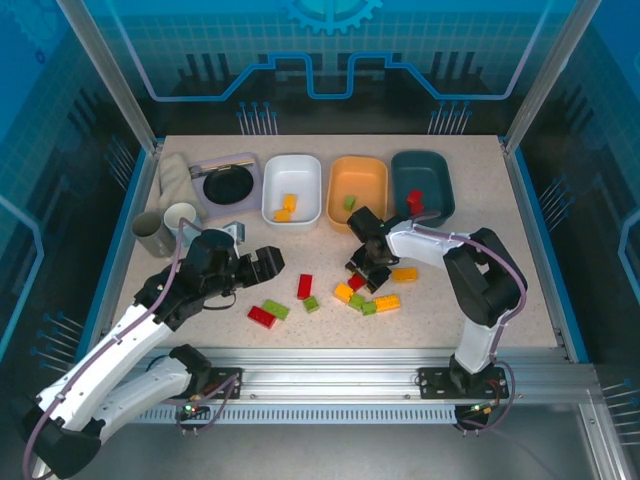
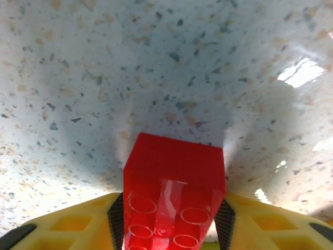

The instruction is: Sort the legos into containers by color

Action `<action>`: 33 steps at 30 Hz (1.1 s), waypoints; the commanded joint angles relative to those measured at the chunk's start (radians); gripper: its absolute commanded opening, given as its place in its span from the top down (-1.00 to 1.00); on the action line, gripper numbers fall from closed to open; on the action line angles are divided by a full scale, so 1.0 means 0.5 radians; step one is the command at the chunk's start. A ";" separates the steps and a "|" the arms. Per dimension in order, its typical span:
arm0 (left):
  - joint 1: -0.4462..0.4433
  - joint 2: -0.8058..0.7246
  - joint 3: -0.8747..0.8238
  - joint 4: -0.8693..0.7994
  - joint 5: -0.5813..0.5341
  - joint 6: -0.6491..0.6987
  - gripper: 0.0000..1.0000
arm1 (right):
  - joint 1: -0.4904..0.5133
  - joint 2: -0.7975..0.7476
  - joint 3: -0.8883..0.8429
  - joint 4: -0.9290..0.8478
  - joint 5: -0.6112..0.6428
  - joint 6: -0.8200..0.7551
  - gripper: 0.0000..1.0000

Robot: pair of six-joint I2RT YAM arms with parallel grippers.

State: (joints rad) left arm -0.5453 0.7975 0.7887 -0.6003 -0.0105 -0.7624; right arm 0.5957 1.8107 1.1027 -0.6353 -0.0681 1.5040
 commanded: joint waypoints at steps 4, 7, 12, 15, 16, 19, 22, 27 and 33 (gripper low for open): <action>-0.008 0.009 -0.019 0.007 0.034 -0.028 -0.81 | -0.019 -0.006 0.031 -0.022 0.055 0.005 0.32; -0.008 0.051 -0.018 0.073 0.103 -0.017 -0.81 | -0.036 -0.116 0.095 -0.093 0.178 -0.105 0.38; -0.012 0.201 0.085 0.213 0.236 0.011 -0.82 | -0.189 -0.335 0.324 -0.361 0.452 -0.492 0.40; -0.021 0.335 0.201 0.301 0.287 0.044 -0.82 | -0.359 -0.406 0.432 -0.399 0.560 -0.757 0.43; -0.026 0.391 0.251 0.322 0.301 0.059 -0.82 | -0.422 -0.394 0.497 -0.423 0.603 -0.856 0.43; -0.032 0.553 0.383 0.379 0.336 0.094 -0.82 | -0.576 -0.269 0.723 -0.508 0.698 -1.110 0.44; -0.043 0.719 0.502 0.442 0.369 0.137 -0.82 | -0.715 -0.050 0.988 -0.616 0.797 -1.327 0.44; -0.066 0.997 0.730 0.491 0.415 0.201 -0.82 | -0.903 0.385 1.430 -0.828 0.825 -1.542 0.45; -0.119 1.273 0.979 0.553 0.465 0.216 -0.82 | -0.987 0.765 1.750 -0.926 0.841 -1.675 0.45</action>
State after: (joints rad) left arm -0.5880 1.3937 1.2079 -0.3599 0.1825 -0.6834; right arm 0.1135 2.1517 1.9129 -1.0134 0.3283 0.7364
